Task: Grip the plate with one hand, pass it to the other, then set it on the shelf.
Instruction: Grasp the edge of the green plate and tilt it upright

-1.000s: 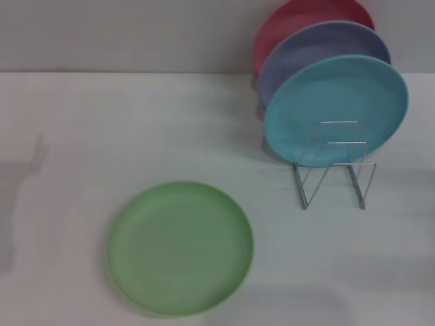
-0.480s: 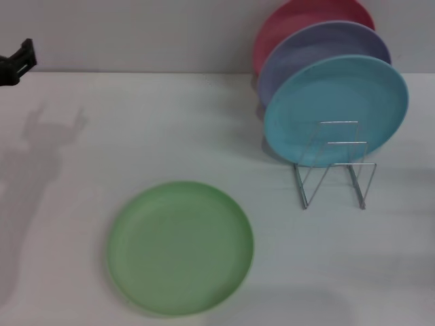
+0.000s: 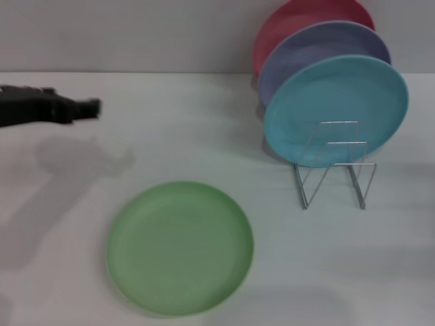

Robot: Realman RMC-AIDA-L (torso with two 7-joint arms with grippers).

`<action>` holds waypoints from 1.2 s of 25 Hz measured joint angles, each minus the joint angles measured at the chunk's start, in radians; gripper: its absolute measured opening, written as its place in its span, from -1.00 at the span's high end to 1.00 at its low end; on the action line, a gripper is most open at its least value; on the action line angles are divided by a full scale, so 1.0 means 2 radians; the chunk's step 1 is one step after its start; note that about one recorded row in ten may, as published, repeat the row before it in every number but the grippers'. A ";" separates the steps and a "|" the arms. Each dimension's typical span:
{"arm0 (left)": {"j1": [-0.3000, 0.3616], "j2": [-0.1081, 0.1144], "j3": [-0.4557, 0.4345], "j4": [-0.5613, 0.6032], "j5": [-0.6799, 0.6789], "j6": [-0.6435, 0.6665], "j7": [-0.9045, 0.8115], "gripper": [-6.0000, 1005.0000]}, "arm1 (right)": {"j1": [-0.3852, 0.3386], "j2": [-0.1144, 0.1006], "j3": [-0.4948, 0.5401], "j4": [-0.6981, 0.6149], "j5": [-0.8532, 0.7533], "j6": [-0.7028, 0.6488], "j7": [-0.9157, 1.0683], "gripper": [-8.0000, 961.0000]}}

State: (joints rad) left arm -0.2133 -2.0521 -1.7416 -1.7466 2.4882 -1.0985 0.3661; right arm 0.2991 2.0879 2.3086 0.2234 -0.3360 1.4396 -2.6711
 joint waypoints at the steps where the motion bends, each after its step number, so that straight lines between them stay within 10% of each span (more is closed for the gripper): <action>1: -0.003 -0.002 -0.006 0.000 -0.013 -0.026 0.010 -0.52 | 0.000 0.000 0.000 0.000 0.000 -0.001 -0.001 -0.74; 30: -0.059 -0.004 0.017 0.171 0.000 -0.133 0.025 -0.45 | 0.002 -0.001 0.000 0.000 0.000 -0.006 -0.004 -0.73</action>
State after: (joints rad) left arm -0.3323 -2.0605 -1.7070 -1.4042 2.4878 -1.3638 0.4160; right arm 0.3037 2.0860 2.3086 0.2240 -0.3359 1.4267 -2.6782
